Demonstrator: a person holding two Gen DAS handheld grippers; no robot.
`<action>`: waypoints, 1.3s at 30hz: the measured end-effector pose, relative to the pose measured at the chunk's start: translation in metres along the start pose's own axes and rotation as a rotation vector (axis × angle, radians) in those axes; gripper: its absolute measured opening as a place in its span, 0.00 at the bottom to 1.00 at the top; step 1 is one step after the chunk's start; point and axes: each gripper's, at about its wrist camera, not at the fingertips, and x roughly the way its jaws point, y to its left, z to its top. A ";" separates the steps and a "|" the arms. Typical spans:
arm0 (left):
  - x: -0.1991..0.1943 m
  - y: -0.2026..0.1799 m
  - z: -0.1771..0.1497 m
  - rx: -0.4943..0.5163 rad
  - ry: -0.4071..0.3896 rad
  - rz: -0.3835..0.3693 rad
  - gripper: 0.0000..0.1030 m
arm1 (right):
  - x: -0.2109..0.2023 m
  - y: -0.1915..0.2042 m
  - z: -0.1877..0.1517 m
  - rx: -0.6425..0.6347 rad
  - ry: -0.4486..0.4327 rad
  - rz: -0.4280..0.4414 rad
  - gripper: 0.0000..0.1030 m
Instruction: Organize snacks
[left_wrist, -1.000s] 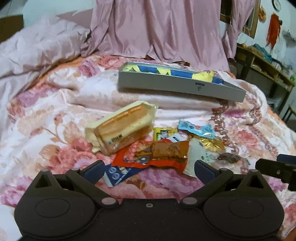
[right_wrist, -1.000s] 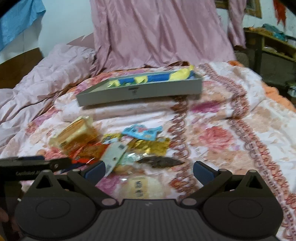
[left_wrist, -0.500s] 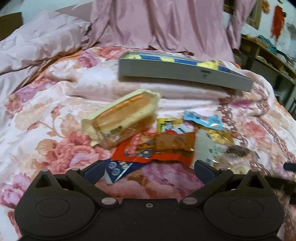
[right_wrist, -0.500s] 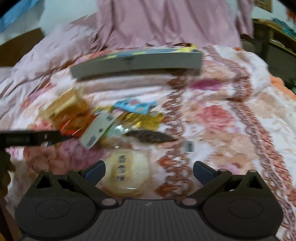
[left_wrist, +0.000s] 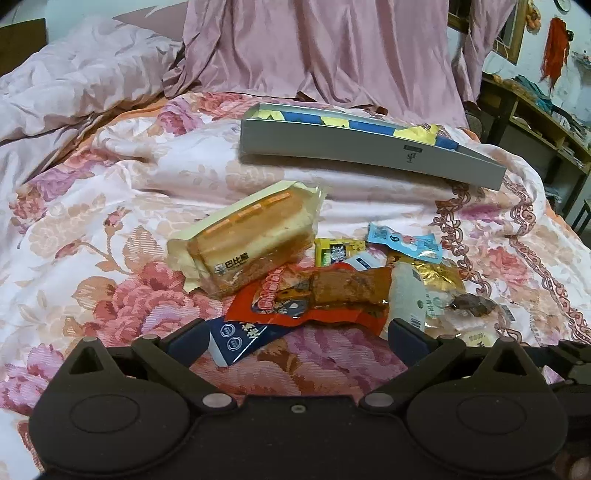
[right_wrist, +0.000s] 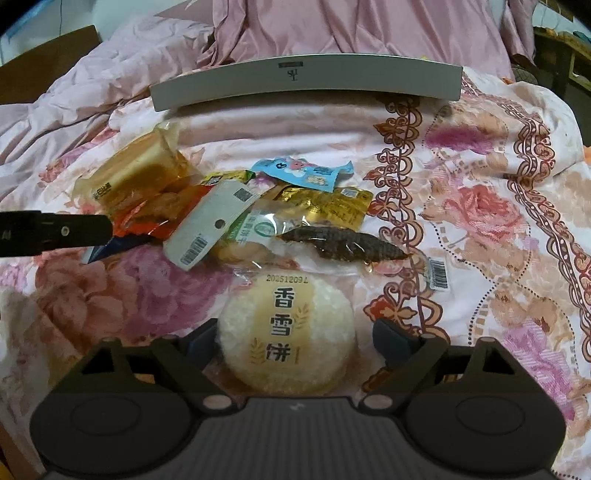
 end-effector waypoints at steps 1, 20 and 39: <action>0.000 0.000 0.000 0.001 0.001 0.000 0.99 | 0.002 0.002 0.000 -0.011 0.000 -0.009 0.90; 0.009 -0.022 -0.006 0.102 0.000 -0.039 0.99 | -0.049 -0.038 0.017 0.162 -0.180 0.039 0.75; 0.049 -0.001 0.064 0.440 -0.086 -0.029 0.99 | -0.050 -0.030 0.023 0.157 -0.193 0.084 0.75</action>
